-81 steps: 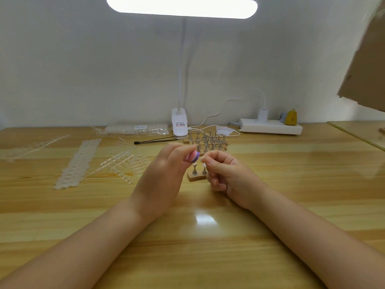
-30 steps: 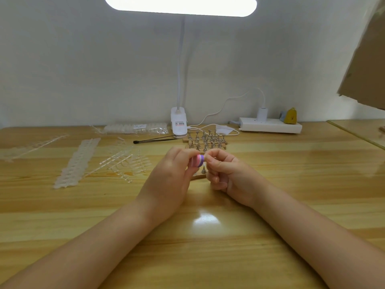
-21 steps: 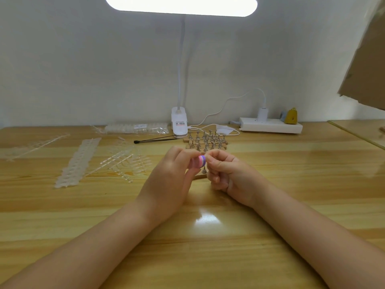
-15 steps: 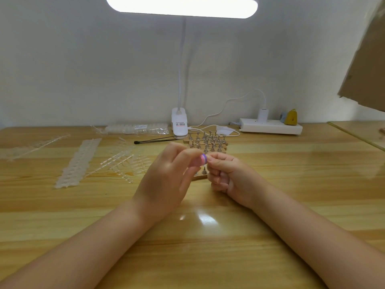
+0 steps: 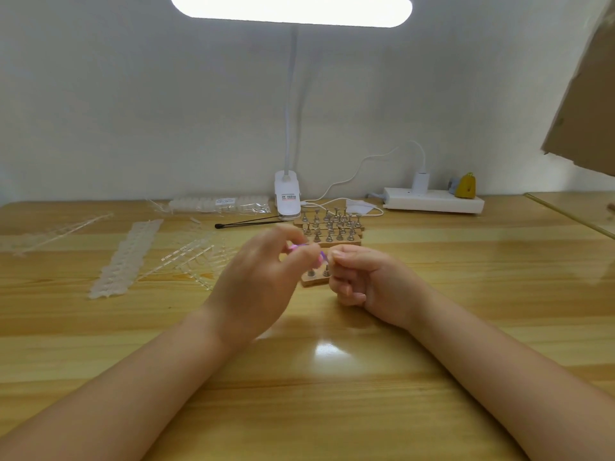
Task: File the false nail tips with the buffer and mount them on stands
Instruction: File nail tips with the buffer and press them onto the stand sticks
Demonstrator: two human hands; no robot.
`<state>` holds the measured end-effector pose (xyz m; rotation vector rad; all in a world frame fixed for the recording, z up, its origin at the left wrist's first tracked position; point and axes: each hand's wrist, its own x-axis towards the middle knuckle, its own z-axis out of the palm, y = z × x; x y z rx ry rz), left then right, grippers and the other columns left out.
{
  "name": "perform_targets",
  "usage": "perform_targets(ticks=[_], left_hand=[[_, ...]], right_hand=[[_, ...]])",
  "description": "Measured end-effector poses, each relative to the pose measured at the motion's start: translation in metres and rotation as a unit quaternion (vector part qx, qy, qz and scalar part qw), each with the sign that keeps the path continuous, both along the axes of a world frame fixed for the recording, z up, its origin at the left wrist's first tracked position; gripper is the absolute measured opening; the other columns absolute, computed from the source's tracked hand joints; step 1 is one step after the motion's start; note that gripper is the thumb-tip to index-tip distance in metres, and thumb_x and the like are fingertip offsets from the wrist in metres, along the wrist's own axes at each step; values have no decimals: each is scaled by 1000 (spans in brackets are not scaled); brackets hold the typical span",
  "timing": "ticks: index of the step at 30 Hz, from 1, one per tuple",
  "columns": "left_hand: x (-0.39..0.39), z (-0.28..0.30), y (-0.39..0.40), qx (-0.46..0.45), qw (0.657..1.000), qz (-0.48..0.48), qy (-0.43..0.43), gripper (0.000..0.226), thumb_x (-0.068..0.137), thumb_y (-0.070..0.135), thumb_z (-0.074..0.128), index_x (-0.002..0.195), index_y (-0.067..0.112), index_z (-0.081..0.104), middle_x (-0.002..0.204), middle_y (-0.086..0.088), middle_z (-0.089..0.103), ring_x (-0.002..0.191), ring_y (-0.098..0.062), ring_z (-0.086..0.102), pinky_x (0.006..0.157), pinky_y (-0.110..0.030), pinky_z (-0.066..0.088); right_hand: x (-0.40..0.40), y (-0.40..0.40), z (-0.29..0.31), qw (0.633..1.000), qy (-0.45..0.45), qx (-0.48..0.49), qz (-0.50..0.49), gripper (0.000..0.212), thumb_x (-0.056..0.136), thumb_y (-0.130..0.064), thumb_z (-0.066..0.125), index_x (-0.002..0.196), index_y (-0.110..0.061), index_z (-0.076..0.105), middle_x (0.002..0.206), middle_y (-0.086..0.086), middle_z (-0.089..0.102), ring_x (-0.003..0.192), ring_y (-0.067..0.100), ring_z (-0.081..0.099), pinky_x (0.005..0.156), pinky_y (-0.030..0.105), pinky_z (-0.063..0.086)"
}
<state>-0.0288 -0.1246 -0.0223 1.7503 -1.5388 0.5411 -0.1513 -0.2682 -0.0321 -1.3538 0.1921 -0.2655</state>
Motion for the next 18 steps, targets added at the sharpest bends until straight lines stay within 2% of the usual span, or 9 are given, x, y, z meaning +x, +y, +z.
perform_targets(ticks=[2,3,5,7,11,16,18], left_hand=[[4,1,2,-54,993,-36,-95,8,91,21,63,98,18,65,95,-3,63,71,-16,57,59,-37,51],[5,-1,2,-67,987,-58,-135,14,91,15,64,104,14,60,97,-13,62,72,-24,59,62,-41,52],[1,-4,-1,-67,982,-95,-152,19,92,14,62,109,15,53,97,-16,61,76,-27,60,66,-41,52],[-4,-6,-2,-44,985,-97,-137,17,92,15,61,109,14,55,95,-13,61,77,-27,60,65,-41,52],[8,-6,0,-11,996,-49,-70,14,87,7,68,99,1,69,88,-13,63,74,-30,61,64,-44,52],[-6,-3,-2,-51,992,-111,-43,24,92,15,57,110,0,64,96,-10,61,84,-20,60,74,-34,53],[-6,-5,-1,-27,994,-99,-42,23,91,15,60,108,0,66,95,-12,62,82,-23,61,72,-38,54]], right_hand=[[0,0,0,1000,1,-1,2,7,85,-17,51,79,-14,53,64,-2,33,53,9,41,44,19,20],[1,1,-1,1000,-2,-7,1,5,85,-17,52,81,-14,54,64,-2,35,52,9,41,44,19,20],[2,2,-1,1000,-6,-18,-2,8,81,-15,59,87,-11,55,65,-1,42,51,8,41,43,18,20],[1,2,0,1000,-4,-19,-1,10,82,-14,59,90,-10,55,66,-2,45,51,7,42,43,18,21],[1,-1,-1,1000,2,9,-7,6,85,-16,59,81,-15,55,64,-1,35,53,10,42,42,17,24],[2,1,-3,1000,-17,-2,-8,3,83,-17,61,83,-16,59,67,0,40,52,9,43,42,18,23],[1,0,-3,1000,-21,8,-13,4,84,-16,63,83,-16,59,68,1,40,52,9,43,42,18,24]])
